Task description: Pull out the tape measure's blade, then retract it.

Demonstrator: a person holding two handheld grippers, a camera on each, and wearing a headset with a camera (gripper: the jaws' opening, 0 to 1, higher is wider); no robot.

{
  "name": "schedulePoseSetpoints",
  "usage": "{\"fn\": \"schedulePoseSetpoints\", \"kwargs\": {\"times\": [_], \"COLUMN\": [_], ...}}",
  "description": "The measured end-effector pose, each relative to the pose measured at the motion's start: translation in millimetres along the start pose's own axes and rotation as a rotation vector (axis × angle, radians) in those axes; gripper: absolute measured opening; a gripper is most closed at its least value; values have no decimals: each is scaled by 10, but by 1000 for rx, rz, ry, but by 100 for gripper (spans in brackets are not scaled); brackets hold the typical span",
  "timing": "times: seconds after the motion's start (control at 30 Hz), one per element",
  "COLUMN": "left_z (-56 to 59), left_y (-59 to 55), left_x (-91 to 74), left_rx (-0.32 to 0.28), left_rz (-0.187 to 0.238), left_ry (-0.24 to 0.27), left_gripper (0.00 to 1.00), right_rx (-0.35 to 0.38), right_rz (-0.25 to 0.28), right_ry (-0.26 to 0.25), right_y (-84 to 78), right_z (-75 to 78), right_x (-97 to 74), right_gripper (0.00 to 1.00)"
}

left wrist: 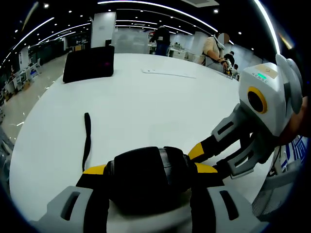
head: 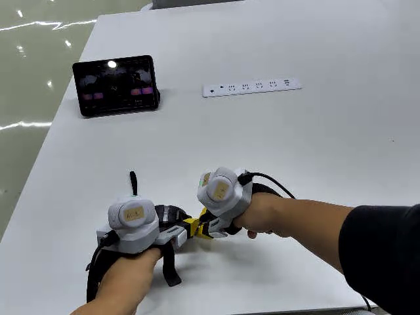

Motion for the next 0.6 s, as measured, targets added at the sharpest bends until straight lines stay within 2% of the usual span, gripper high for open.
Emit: {"fn": "schedulePoseSetpoints", "kwargs": {"times": [0.33,0.5,0.53,0.57,0.6], "left_z": [6,6,2,2,-2], "left_y": [8,19,30,25,36], "left_x": [-5,2,0,-7,-2], "left_rx": [-1,10,7,41,31], "left_rz": [-5,-2,-10,-31,-30], "left_ry": [-4,-9,-15,-35,-33], "left_gripper": [64,65,65,65,66], "right_rx": [19,73,73,79,81], "right_rz": [5,13,11,10,12], "right_ry": [-14,-28,-34,-37,-38], "right_y": [8,10,6,2,5], "right_z": [-16,-32,-18,-17,-13], "right_x": [3,-5,-15,-22,-30], "right_gripper": [12,14,15,18,19]}}
Point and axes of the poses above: the centre of the closed fingertips' face, and the gripper's own axes: x roughly forward along the fingers, z roughly to its right, y roughly out of its top, the point moved 6 cm from there along -x, roughly backward along the fingers, and after that the axes turned 3 degrees about -x, right-handed, at the moved point
